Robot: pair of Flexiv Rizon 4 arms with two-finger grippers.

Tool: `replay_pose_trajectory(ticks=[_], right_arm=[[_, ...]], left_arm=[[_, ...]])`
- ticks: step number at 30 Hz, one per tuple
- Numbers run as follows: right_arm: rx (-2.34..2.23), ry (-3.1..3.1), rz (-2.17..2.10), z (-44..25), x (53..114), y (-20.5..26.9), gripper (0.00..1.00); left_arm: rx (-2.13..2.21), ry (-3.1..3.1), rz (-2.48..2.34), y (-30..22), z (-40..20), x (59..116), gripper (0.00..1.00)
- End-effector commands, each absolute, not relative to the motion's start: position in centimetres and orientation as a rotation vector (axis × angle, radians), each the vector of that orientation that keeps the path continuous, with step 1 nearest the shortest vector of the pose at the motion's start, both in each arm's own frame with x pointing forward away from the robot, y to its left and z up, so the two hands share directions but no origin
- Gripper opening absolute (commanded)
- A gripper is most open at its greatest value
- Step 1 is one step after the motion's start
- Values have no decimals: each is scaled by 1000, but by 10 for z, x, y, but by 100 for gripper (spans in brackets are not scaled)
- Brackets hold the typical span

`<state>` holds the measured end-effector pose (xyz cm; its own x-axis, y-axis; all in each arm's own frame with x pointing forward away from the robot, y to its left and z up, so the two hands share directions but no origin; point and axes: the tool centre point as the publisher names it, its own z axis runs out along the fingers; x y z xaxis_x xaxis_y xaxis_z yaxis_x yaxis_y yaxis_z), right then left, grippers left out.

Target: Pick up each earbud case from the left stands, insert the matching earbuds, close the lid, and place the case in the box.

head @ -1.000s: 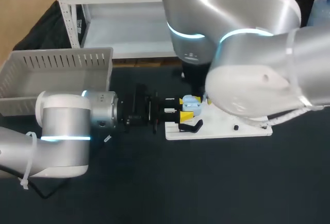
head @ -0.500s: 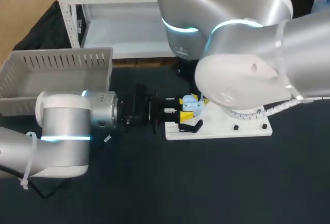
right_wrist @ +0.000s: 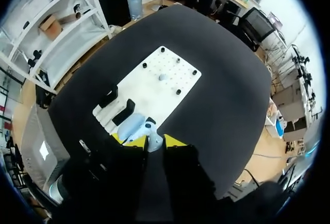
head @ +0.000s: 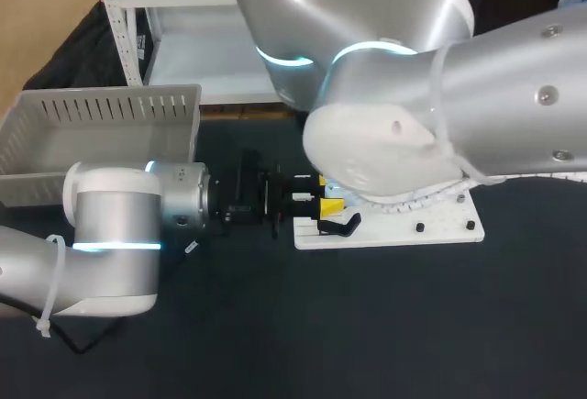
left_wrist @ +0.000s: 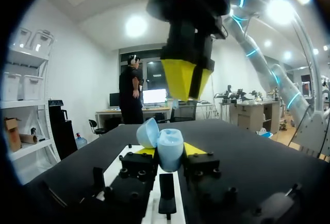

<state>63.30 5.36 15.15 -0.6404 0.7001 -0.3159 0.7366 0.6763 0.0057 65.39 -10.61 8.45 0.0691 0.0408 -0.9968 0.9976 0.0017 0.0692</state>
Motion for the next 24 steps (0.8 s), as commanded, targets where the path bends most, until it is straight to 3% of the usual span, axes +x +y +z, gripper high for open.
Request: replay_pose_trajectory(ticks=[1,24], right_arm=[[1178,2591,-211,150,632,53,0],[1213,2639,-297,136,639,54,0]], left_arm=[[1264,1188,-1132,-106,84,653,0],[1264,1188,-1132,-106,84,653,0]])
